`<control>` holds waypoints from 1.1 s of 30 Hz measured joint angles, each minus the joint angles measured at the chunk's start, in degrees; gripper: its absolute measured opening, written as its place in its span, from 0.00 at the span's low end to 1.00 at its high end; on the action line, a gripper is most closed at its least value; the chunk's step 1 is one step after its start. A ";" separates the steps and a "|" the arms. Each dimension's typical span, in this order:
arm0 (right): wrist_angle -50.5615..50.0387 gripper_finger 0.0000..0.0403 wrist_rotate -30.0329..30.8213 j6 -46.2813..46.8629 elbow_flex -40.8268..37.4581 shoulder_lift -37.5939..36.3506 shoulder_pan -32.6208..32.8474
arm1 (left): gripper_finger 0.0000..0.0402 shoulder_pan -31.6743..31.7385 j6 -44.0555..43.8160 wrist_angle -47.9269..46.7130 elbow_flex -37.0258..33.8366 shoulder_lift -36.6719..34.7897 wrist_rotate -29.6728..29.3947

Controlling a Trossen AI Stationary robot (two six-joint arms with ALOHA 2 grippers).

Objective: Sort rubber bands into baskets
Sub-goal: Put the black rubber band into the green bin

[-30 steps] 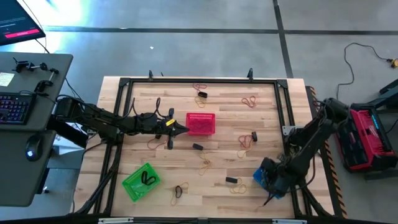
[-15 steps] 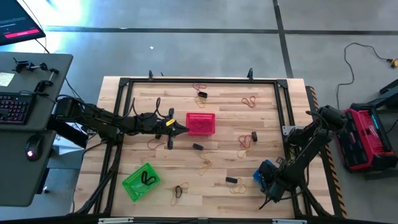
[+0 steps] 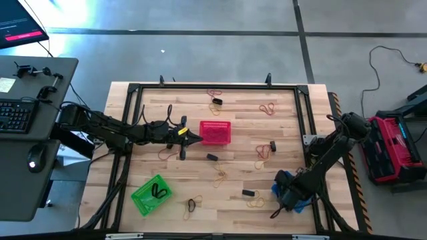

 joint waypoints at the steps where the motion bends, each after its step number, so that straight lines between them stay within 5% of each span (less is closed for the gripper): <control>1: 0.02 0.21 -0.02 -0.43 0.00 0.00 -0.16 | 0.01 0.00 0.00 0.00 0.00 0.00 0.02; 11: -10.33 0.33 -0.82 -3.71 6.22 0.00 -0.34 | 0.01 0.00 0.00 0.01 0.00 0.00 0.02; 21: -26.91 0.33 15.77 -6.91 18.21 -0.05 -0.68 | 0.01 0.00 -0.39 -0.07 0.00 0.00 0.00; 24: -27.02 0.33 20.33 -11.30 18.36 -0.05 -2.28 | 0.01 0.00 -0.42 -0.09 0.00 0.00 0.02; 33: -15.94 0.33 20.63 -24.29 18.09 -0.05 -8.79 | 0.01 -0.02 -0.52 -0.37 0.00 0.00 0.02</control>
